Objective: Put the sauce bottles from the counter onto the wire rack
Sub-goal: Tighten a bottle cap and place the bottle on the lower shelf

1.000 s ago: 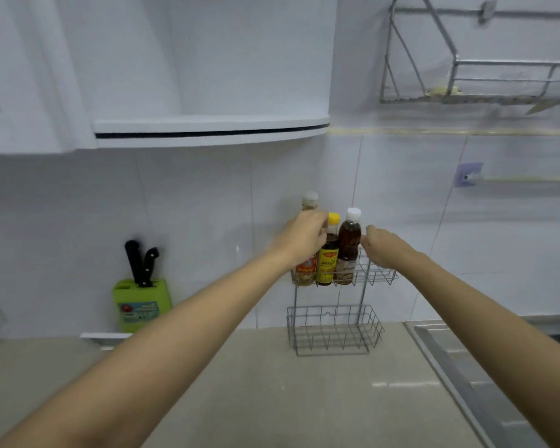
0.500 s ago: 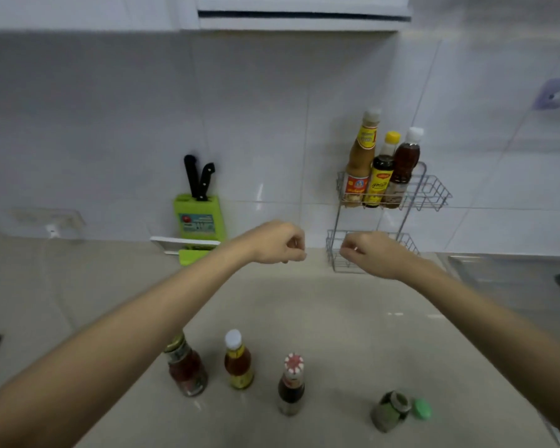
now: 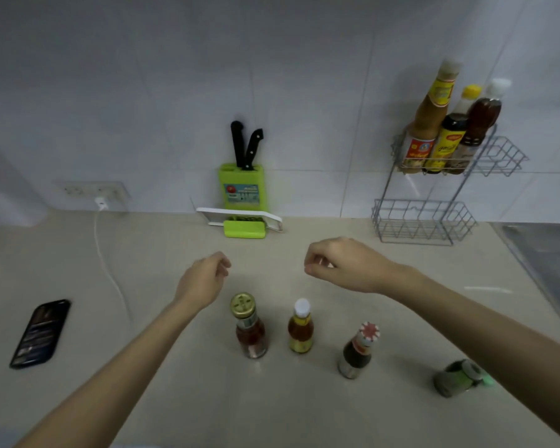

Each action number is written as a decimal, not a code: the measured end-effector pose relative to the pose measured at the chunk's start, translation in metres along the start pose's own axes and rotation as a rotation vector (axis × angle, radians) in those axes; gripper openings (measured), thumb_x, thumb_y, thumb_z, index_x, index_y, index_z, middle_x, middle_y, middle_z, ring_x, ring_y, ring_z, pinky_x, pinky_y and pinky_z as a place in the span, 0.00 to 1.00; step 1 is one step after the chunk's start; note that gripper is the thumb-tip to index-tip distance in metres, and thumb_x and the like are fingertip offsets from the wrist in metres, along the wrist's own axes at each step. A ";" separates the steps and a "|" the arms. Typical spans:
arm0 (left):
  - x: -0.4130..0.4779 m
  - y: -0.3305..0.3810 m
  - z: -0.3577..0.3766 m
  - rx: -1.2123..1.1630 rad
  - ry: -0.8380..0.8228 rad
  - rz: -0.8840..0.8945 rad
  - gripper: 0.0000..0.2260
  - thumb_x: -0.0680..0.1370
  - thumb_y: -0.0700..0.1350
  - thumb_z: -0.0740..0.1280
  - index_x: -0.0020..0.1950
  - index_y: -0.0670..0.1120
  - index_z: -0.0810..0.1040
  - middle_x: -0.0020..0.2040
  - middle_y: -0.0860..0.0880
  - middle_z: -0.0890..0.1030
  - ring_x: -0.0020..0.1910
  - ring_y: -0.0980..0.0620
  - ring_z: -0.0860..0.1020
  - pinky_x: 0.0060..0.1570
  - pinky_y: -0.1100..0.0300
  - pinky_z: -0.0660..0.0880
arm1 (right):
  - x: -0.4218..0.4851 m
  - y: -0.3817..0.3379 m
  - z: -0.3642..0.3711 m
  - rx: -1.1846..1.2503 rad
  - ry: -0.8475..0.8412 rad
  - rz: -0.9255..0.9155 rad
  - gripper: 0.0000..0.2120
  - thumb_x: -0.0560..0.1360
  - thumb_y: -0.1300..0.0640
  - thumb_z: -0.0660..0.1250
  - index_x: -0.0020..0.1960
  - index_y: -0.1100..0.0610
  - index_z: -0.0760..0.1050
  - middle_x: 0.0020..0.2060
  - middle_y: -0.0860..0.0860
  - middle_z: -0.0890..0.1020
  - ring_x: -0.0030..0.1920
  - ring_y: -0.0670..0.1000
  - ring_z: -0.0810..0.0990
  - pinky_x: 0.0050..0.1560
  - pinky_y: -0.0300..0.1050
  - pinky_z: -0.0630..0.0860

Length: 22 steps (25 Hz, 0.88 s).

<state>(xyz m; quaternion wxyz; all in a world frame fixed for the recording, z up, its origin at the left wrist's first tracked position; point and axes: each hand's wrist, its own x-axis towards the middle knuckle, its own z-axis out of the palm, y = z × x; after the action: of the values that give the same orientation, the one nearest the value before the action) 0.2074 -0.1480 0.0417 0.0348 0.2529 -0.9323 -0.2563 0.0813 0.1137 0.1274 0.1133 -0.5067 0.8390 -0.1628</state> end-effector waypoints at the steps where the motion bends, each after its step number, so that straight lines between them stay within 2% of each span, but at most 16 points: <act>1: -0.012 -0.017 0.005 0.029 -0.101 0.006 0.16 0.72 0.32 0.60 0.55 0.47 0.77 0.52 0.46 0.83 0.54 0.43 0.81 0.54 0.53 0.77 | 0.006 -0.017 0.005 -0.003 0.000 -0.040 0.12 0.77 0.47 0.61 0.54 0.53 0.76 0.49 0.48 0.82 0.49 0.49 0.79 0.48 0.48 0.76; 3: -0.040 -0.023 0.010 0.008 -0.399 0.148 0.22 0.73 0.33 0.64 0.66 0.45 0.71 0.61 0.51 0.76 0.62 0.54 0.76 0.61 0.64 0.71 | 0.015 -0.045 0.019 -0.014 -0.002 -0.097 0.15 0.78 0.46 0.60 0.59 0.52 0.73 0.51 0.48 0.81 0.49 0.51 0.79 0.48 0.47 0.73; 4: -0.053 -0.018 0.011 -0.081 -0.524 0.220 0.25 0.72 0.35 0.68 0.69 0.45 0.68 0.62 0.57 0.73 0.62 0.64 0.73 0.60 0.72 0.67 | 0.019 -0.057 0.029 -0.023 -0.014 -0.112 0.17 0.78 0.44 0.59 0.62 0.52 0.71 0.52 0.49 0.80 0.50 0.52 0.78 0.49 0.47 0.73; 5: -0.062 -0.013 0.015 -0.190 -0.580 0.267 0.27 0.71 0.38 0.72 0.68 0.46 0.68 0.60 0.62 0.71 0.59 0.73 0.71 0.58 0.77 0.65 | 0.021 -0.068 0.040 -0.051 -0.031 -0.120 0.19 0.77 0.42 0.59 0.63 0.52 0.69 0.53 0.50 0.80 0.51 0.54 0.78 0.50 0.48 0.73; 6: -0.067 -0.009 0.023 -0.297 -0.558 0.284 0.26 0.70 0.40 0.74 0.66 0.45 0.70 0.59 0.64 0.72 0.56 0.75 0.71 0.55 0.79 0.66 | 0.024 -0.076 0.051 -0.102 -0.047 -0.128 0.21 0.77 0.40 0.58 0.64 0.52 0.69 0.54 0.52 0.79 0.52 0.56 0.78 0.50 0.50 0.73; 7: -0.068 -0.006 0.032 -0.402 -0.497 0.252 0.22 0.70 0.41 0.75 0.62 0.44 0.75 0.57 0.61 0.76 0.54 0.74 0.73 0.53 0.76 0.68 | 0.027 -0.081 0.061 -0.175 -0.054 -0.139 0.23 0.77 0.39 0.58 0.64 0.53 0.69 0.55 0.54 0.78 0.52 0.58 0.78 0.48 0.51 0.73; 10: -0.065 0.003 0.054 -0.630 -0.296 0.086 0.11 0.70 0.42 0.76 0.51 0.43 0.83 0.50 0.51 0.84 0.49 0.63 0.80 0.48 0.65 0.73 | 0.040 -0.083 0.071 -0.335 -0.048 -0.148 0.21 0.78 0.42 0.59 0.59 0.59 0.70 0.53 0.58 0.77 0.51 0.62 0.79 0.41 0.51 0.71; 12: -0.060 0.011 0.060 -0.692 -0.221 0.018 0.09 0.71 0.39 0.74 0.50 0.43 0.82 0.48 0.48 0.85 0.49 0.57 0.82 0.46 0.63 0.76 | 0.045 -0.079 0.066 -0.344 -0.059 -0.155 0.21 0.78 0.44 0.59 0.58 0.61 0.70 0.54 0.60 0.77 0.52 0.62 0.78 0.44 0.54 0.74; 15: -0.050 0.033 0.051 -0.729 -0.130 0.037 0.10 0.68 0.32 0.69 0.46 0.44 0.77 0.41 0.43 0.82 0.41 0.53 0.79 0.41 0.56 0.74 | 0.048 -0.068 0.051 -0.321 -0.054 -0.172 0.19 0.79 0.48 0.57 0.59 0.63 0.70 0.53 0.62 0.75 0.51 0.63 0.78 0.47 0.56 0.74; 18: -0.028 0.061 0.027 -0.705 -0.021 0.097 0.09 0.64 0.37 0.69 0.35 0.50 0.73 0.30 0.52 0.77 0.31 0.55 0.73 0.34 0.54 0.70 | 0.051 -0.061 0.019 -0.208 0.080 -0.165 0.16 0.80 0.51 0.57 0.56 0.63 0.71 0.50 0.61 0.74 0.49 0.64 0.77 0.47 0.55 0.73; 20: -0.010 0.088 0.007 -0.687 0.053 0.136 0.05 0.63 0.42 0.70 0.34 0.48 0.75 0.29 0.50 0.78 0.31 0.53 0.74 0.32 0.53 0.71 | 0.052 -0.058 -0.010 -0.159 0.175 -0.132 0.16 0.79 0.50 0.58 0.56 0.63 0.72 0.48 0.61 0.74 0.48 0.63 0.77 0.49 0.54 0.72; 22: 0.008 0.119 -0.010 -0.652 0.092 0.186 0.07 0.62 0.44 0.70 0.35 0.43 0.75 0.29 0.44 0.78 0.30 0.49 0.75 0.32 0.52 0.73 | 0.051 -0.049 -0.043 -0.172 0.220 -0.095 0.18 0.79 0.48 0.59 0.58 0.62 0.72 0.50 0.61 0.74 0.50 0.62 0.76 0.50 0.52 0.71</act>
<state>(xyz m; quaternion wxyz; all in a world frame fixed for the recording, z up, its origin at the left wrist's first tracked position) 0.1488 -0.0684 0.1083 0.1790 0.1535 -0.8179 -0.5249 0.0820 0.0538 0.1851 -0.0310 -0.5327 0.8323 -0.1502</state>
